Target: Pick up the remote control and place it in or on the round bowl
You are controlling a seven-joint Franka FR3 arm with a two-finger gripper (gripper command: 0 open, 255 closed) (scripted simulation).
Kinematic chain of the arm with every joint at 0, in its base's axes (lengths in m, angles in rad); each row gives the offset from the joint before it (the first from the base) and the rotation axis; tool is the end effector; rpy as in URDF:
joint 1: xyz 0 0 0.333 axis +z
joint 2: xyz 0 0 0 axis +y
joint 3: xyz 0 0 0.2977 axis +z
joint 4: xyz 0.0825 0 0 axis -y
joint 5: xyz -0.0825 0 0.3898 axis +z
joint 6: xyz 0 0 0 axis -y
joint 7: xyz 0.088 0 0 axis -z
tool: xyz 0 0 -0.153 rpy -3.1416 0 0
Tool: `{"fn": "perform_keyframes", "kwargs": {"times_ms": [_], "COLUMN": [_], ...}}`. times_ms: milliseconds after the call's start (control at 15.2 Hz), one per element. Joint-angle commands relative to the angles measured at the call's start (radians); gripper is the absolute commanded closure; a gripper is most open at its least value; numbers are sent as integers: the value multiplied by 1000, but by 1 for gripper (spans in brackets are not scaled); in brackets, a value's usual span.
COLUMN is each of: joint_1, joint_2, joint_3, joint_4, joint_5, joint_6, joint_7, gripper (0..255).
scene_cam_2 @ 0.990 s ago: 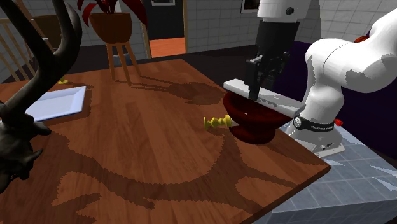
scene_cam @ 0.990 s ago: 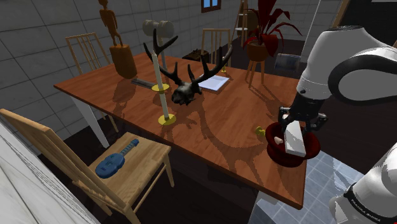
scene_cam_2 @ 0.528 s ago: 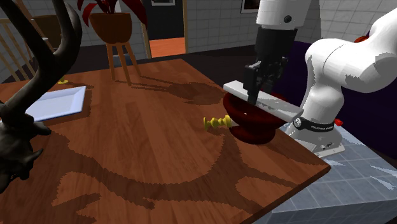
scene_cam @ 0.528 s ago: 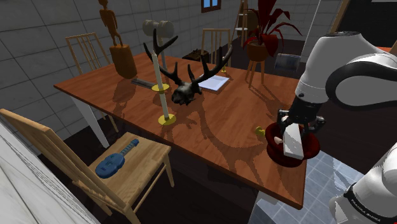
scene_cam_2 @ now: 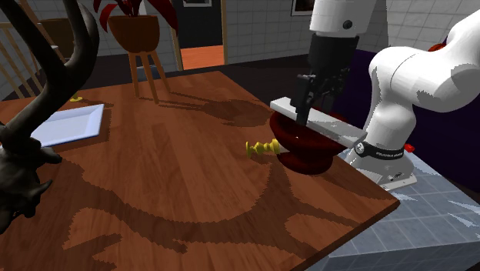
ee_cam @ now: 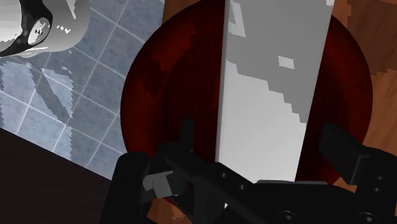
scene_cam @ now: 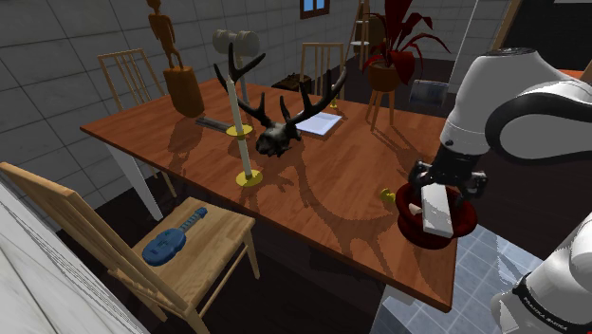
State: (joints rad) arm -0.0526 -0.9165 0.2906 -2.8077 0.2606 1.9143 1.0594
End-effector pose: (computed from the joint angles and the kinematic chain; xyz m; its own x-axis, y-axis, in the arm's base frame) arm 0.2962 0.0780 0.3736 0.5248 -0.8512 -0.0090 -0.8512 -0.5246 -0.0183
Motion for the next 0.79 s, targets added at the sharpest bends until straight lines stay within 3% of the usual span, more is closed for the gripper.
{"fn": "perform_keyframes", "kwargs": {"times_ms": [0, 198, 726], "joint_1": [-4, -14, -14], "joint_2": [-7, -17, -17], "joint_3": [-8, -30, -30], "joint_4": [30, 117, 117], "joint_5": [-9, -31, -31], "joint_6": [-37, -134, -134], "joint_7": [1, 4, 4], "gripper": [0, 0, 0]}}
